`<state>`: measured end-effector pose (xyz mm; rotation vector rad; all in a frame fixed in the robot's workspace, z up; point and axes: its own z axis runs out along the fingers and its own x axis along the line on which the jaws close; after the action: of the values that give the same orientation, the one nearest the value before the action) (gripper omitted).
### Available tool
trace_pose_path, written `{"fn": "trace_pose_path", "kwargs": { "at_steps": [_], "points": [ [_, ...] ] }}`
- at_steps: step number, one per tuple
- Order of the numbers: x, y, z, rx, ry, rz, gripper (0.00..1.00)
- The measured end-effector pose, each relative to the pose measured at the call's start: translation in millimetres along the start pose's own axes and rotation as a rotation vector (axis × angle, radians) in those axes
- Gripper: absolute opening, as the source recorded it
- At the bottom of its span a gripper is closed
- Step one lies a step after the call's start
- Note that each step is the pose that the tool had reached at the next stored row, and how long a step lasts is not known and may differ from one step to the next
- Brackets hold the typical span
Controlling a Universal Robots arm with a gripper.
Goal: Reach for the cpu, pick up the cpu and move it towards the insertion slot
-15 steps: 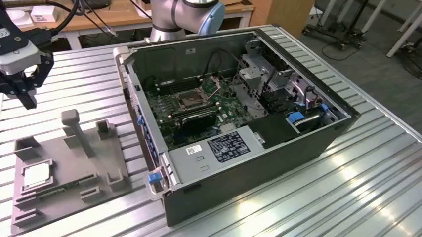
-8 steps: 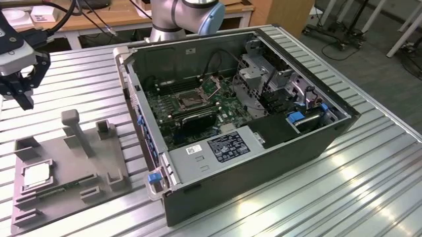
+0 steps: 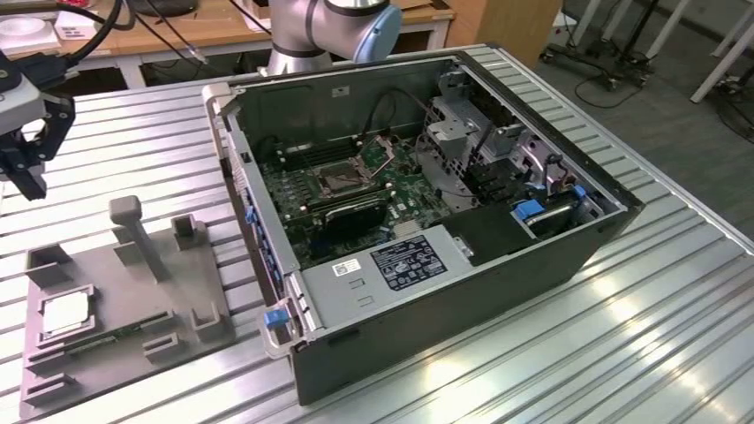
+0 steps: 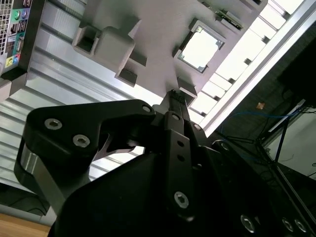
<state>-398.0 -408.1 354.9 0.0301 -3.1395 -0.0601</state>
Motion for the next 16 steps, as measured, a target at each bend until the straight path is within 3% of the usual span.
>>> {"fn": "trace_pose_path", "kwargs": {
  "at_steps": [7, 16],
  "points": [
    [1.3, 0.0, 0.3, 0.0001, 0.0001, 0.0, 0.1],
    [14.8, 0.2, 2.4, 0.0, -0.0001, 0.0, 0.1]
  ]
}}
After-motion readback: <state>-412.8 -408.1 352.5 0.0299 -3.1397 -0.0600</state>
